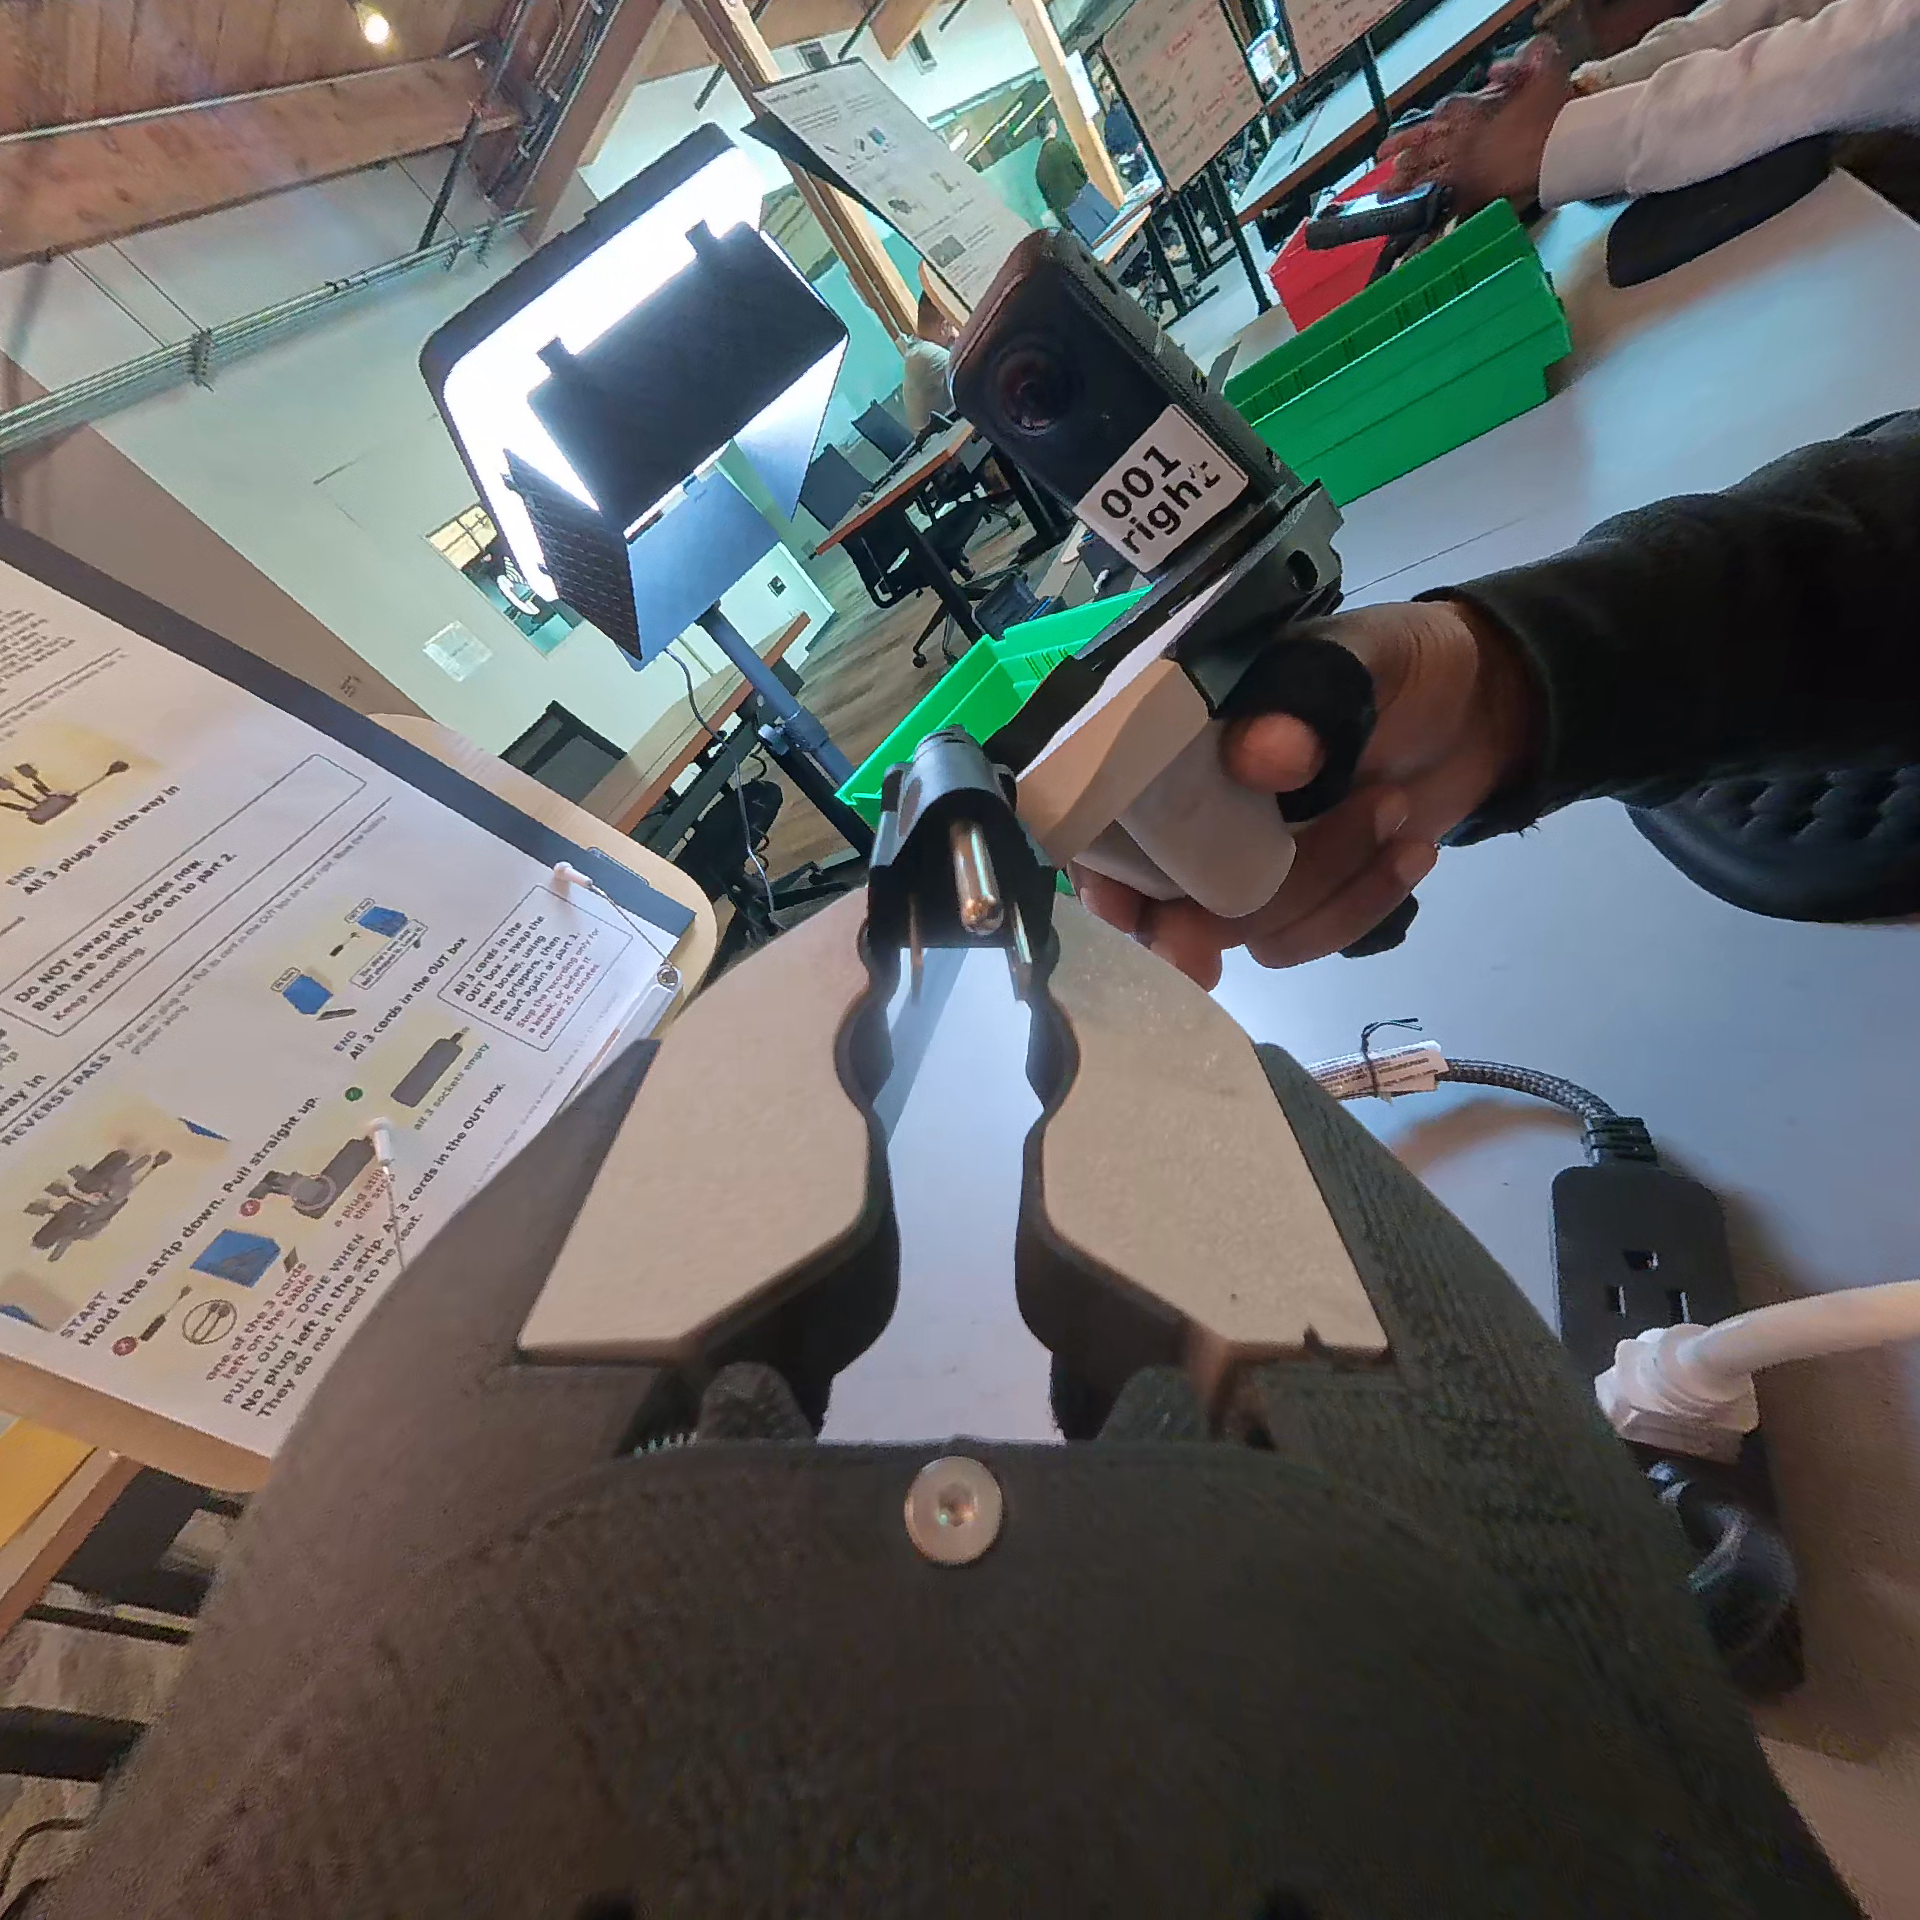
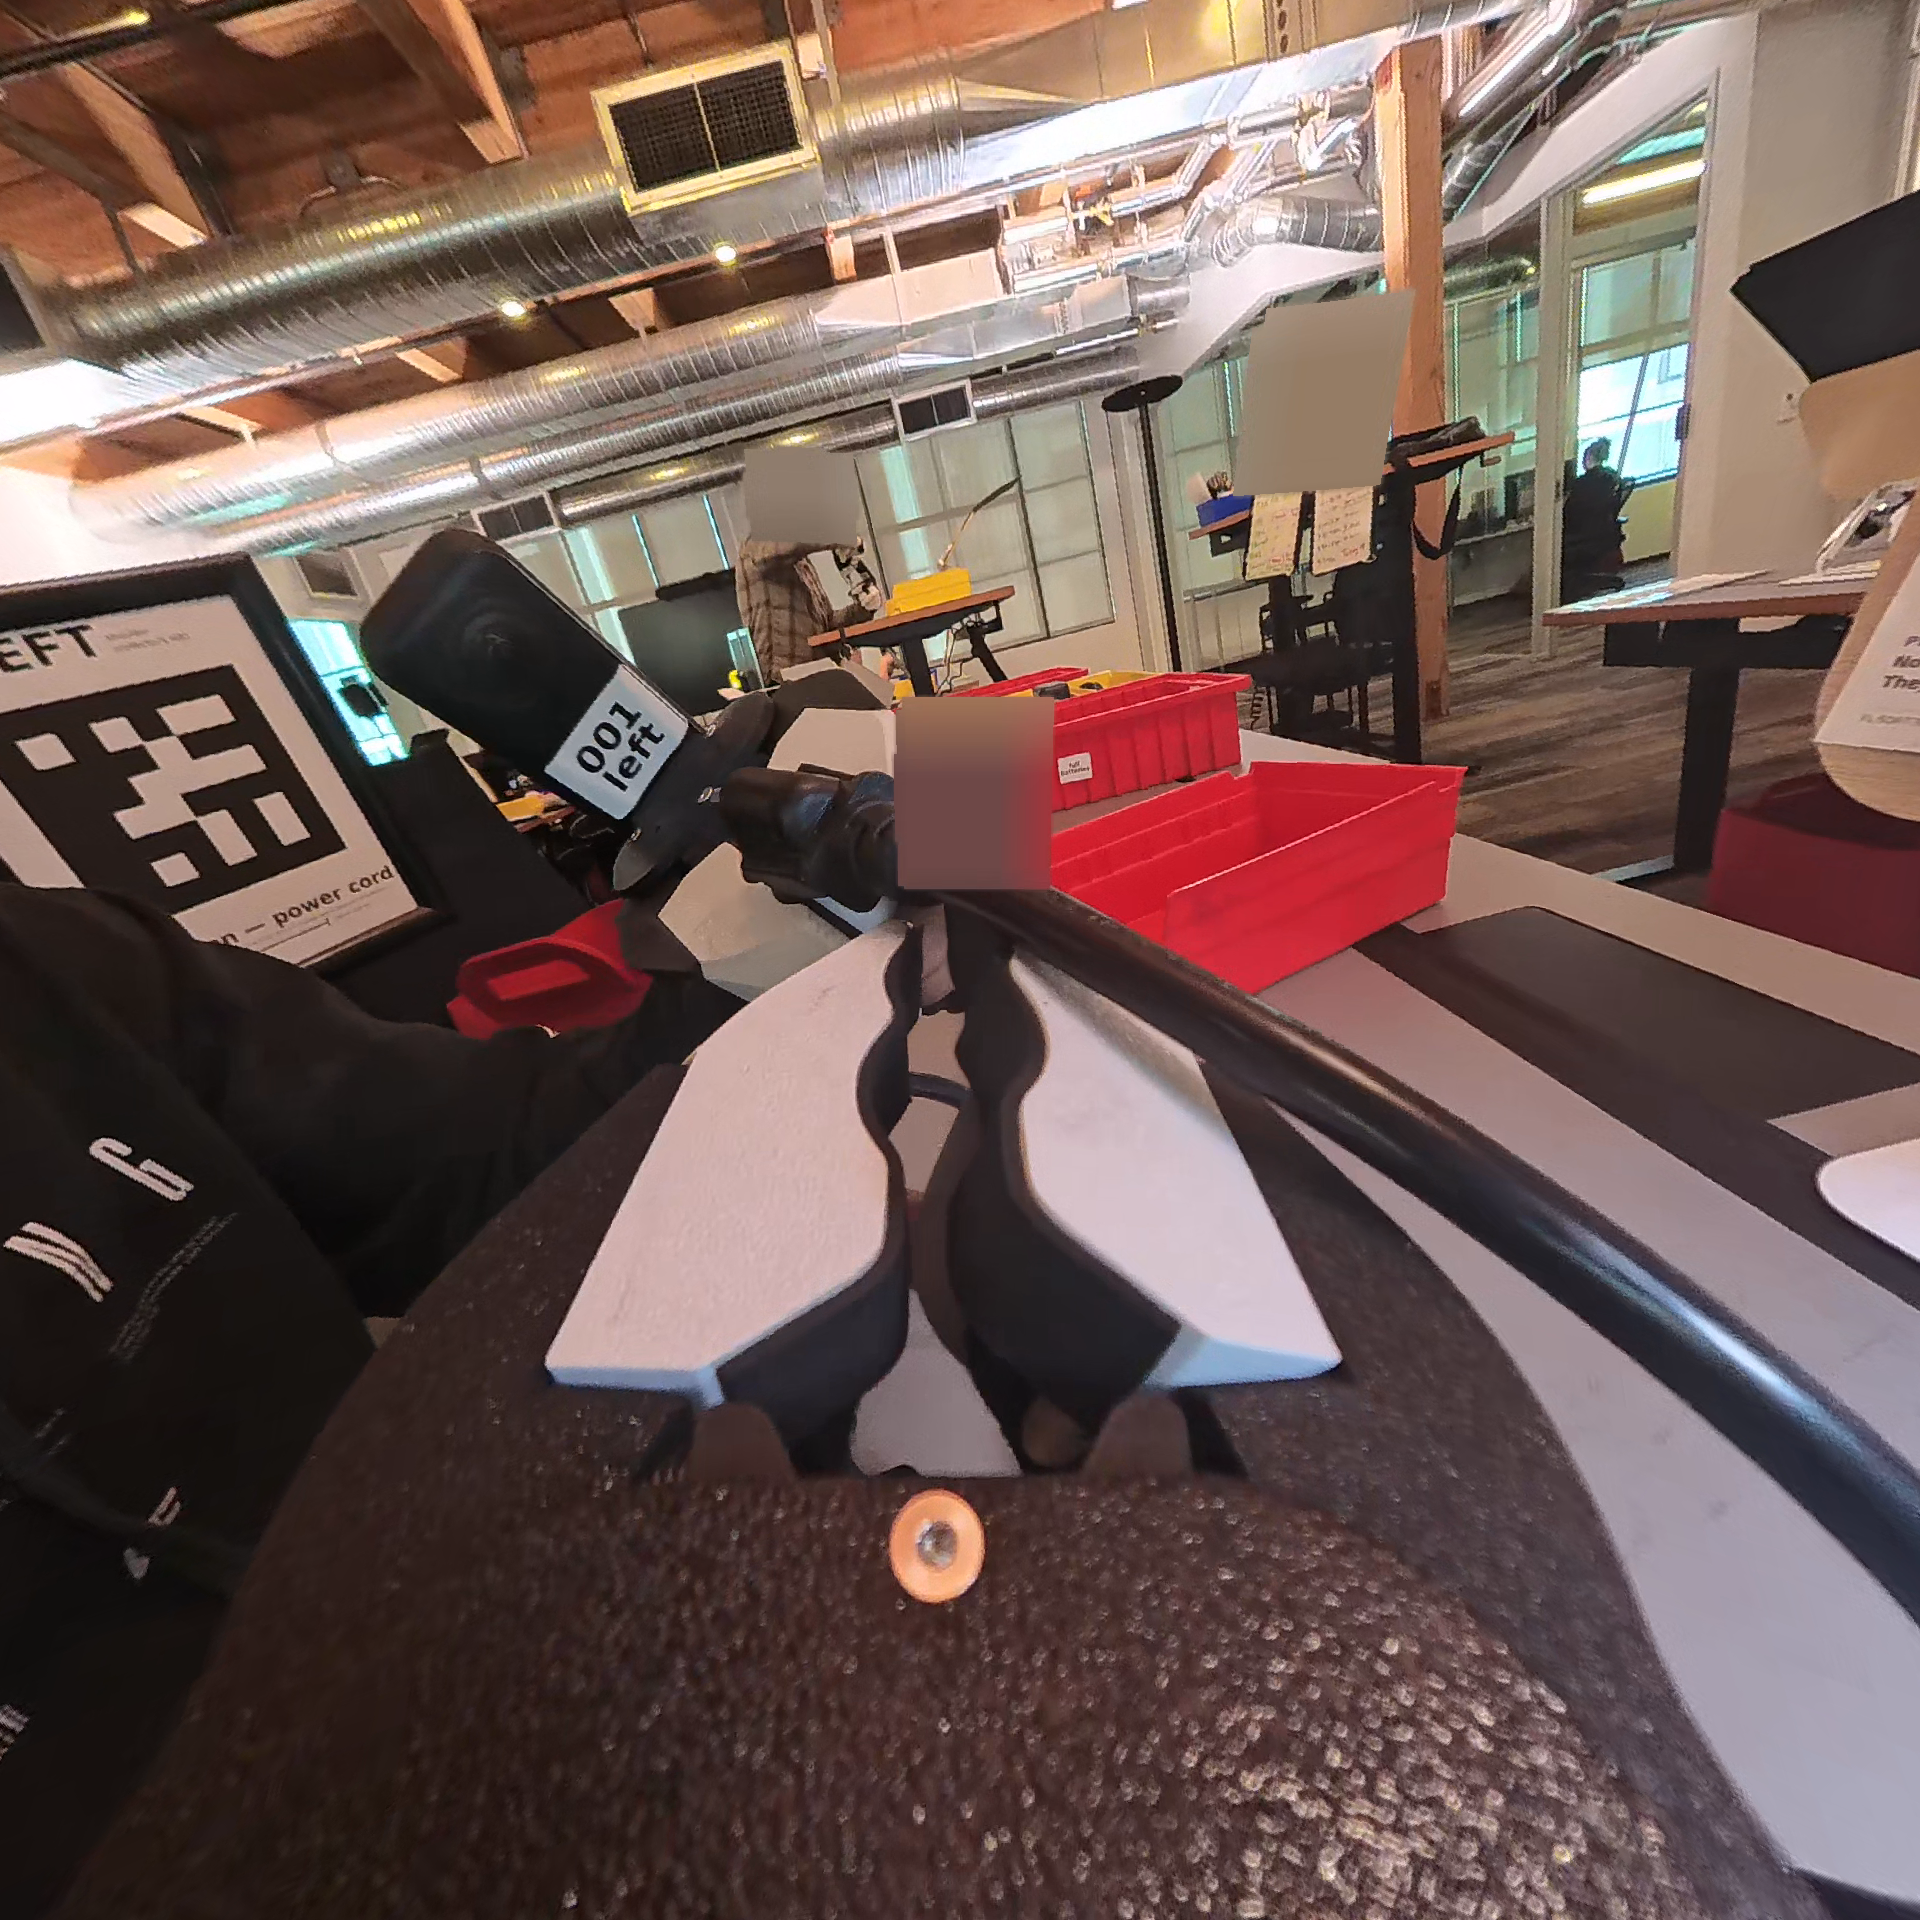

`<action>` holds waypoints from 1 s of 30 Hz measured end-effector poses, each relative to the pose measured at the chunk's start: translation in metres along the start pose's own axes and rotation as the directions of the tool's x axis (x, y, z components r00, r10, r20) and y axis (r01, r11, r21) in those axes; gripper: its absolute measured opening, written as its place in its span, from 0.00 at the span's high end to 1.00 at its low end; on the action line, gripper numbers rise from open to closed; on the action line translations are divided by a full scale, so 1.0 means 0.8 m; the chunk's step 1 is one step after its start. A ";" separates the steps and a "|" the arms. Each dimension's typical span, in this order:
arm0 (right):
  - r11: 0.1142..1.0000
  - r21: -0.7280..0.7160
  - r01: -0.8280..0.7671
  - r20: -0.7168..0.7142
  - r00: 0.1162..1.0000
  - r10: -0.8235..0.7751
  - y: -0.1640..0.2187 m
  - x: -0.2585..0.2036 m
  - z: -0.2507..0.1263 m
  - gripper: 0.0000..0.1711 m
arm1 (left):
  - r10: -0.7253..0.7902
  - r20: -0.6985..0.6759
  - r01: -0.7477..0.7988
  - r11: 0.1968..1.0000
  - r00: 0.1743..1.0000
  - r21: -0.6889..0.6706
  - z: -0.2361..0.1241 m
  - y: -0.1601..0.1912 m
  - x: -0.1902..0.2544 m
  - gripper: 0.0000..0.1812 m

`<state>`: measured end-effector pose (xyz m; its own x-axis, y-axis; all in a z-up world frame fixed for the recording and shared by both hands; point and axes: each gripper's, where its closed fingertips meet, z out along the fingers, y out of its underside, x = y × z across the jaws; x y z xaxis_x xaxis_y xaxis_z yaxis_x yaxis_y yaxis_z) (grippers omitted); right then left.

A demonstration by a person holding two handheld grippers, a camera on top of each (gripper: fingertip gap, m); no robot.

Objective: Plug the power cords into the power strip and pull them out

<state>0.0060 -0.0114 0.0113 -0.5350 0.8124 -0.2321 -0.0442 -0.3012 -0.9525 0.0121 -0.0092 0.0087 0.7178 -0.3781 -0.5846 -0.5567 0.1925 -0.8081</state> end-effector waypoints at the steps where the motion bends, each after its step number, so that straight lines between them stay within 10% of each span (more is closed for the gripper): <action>1: 1.000 0.001 0.003 -0.007 1.000 -0.003 0.000 0.001 0.000 0.96 | 0.008 0.003 -0.008 1.000 1.000 -0.003 0.000 0.000 0.000 0.88; 6: 0.999 -0.004 0.042 -0.049 0.998 -0.042 0.000 0.007 -0.002 0.90 | 0.024 0.004 -0.024 1.000 1.000 0.010 -0.002 0.000 0.001 0.89; 10: 0.978 -0.158 0.135 -0.091 0.984 -0.150 0.027 0.014 -0.001 0.67 | -0.067 0.023 0.064 0.990 0.997 0.126 -0.024 -0.023 -0.022 1.00; 17: 0.952 -0.210 0.223 -0.075 0.967 -0.243 0.042 0.012 0.003 0.73 | -0.266 -0.029 0.267 0.963 0.964 0.027 -0.033 -0.007 -0.036 0.99; 22: 0.865 -0.277 0.418 -0.160 0.868 -0.471 0.043 0.020 0.003 0.94 | -0.534 -0.226 0.518 0.845 0.815 -0.129 -0.019 -0.004 0.004 0.77; 30: 0.747 -0.477 0.464 -0.308 0.708 -0.636 0.051 0.051 0.001 0.98 | -0.564 -0.206 0.507 0.818 0.799 -0.273 0.006 -0.004 0.051 0.65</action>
<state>-0.0179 0.0090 -0.0367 -0.0905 0.9202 0.3809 0.1215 0.3898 -0.9129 0.0454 -0.0206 -0.0132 0.8019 -0.5975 0.0035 -0.2056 -0.2814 -0.9373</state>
